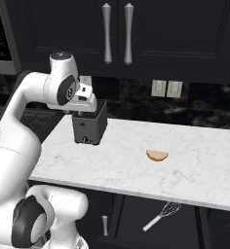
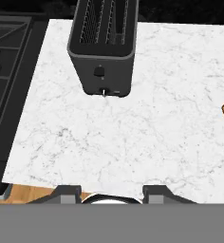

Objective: Pick the whisk from the drawer and place it on the counter.

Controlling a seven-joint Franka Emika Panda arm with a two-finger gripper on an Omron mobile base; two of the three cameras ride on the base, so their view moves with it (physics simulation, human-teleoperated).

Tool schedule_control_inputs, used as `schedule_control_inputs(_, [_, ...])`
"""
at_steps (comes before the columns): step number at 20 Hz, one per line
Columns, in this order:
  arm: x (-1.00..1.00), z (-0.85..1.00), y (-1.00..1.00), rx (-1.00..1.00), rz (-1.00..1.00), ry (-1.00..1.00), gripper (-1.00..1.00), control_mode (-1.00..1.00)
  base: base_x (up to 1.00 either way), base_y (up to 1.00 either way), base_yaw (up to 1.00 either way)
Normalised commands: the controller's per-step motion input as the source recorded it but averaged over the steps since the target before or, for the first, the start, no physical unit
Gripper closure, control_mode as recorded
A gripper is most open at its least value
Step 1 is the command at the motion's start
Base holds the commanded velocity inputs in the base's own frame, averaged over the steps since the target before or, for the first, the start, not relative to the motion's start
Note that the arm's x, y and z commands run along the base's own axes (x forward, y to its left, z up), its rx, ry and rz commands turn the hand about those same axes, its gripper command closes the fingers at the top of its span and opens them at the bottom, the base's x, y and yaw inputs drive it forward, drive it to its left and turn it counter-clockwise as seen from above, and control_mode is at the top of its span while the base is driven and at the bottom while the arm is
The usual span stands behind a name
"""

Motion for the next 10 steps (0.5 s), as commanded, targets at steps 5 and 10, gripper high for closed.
schedule_control_inputs(5, [-0.33, 0.00, -0.11, 0.00, 0.00, 0.00, -1.00, -1.00, 0.00, 0.00, 0.00])
schedule_control_inputs(10, [-0.54, -0.05, -0.93, 0.00, 0.00, 0.05, -1.00, -1.00, 0.00, 0.00, 0.00])
